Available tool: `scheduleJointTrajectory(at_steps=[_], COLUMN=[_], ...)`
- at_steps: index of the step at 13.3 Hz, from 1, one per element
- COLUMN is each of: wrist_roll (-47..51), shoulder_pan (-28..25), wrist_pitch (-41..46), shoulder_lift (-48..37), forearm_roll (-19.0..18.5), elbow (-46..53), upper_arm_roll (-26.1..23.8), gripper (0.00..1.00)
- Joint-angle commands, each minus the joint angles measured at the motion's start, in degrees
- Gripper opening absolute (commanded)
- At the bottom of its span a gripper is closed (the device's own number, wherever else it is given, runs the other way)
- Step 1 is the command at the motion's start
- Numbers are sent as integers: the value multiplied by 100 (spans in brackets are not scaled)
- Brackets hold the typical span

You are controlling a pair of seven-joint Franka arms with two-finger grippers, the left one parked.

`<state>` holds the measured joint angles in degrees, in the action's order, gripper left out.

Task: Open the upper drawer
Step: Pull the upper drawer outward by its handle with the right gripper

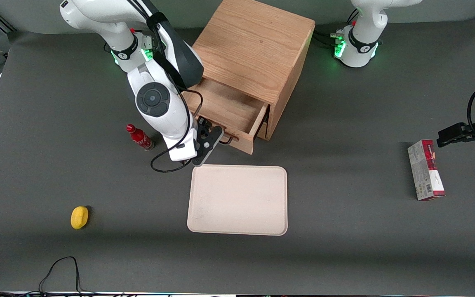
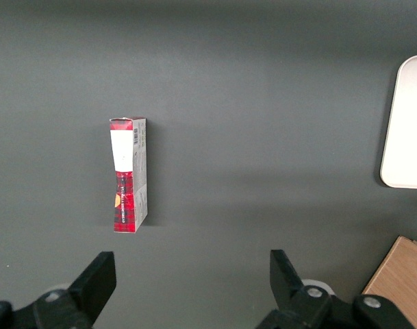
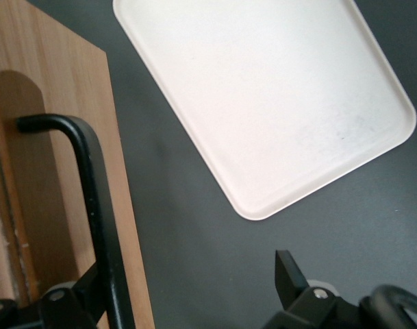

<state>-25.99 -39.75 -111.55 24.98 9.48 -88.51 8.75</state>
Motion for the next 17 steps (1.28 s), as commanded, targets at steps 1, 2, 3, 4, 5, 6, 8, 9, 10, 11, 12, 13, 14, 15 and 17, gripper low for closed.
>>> scheduleJointTrajectory(at_steps=[1,2,3,4,5,6,8,9,10,11,12,13,14,15,17], wrist_roll=[-178,-196,-196,-196,-213,-344,-398,-398,-398,-398,-398,-398,-398,-398,-398], shoulder_pan=[221,239,257,318,353,380,546,582,599,617,652,696,740,801,863], wrist_pitch=[72,81,81,81,90,125,230,231,231,231,231,231,231,231,231], shoulder_lift=[419,455,490,525,595,639,710,710,710,745,771,806,850,885,947], forearm_roll=[142,133,133,133,133,133,159,159,168,168,168,168,168,168,168], elbow=[623,694,712,730,843,966,1090,1099,1108,1143,1204,1266,1318,1380,1450], upper_arm_roll=[-5,-5,4,-5,-5,-5,-14,-14,-14,-5,-14,-14,-14,-14,-14], gripper=[100,100,100,100,100,100,100,100,100,100,100,100,100,100,100])
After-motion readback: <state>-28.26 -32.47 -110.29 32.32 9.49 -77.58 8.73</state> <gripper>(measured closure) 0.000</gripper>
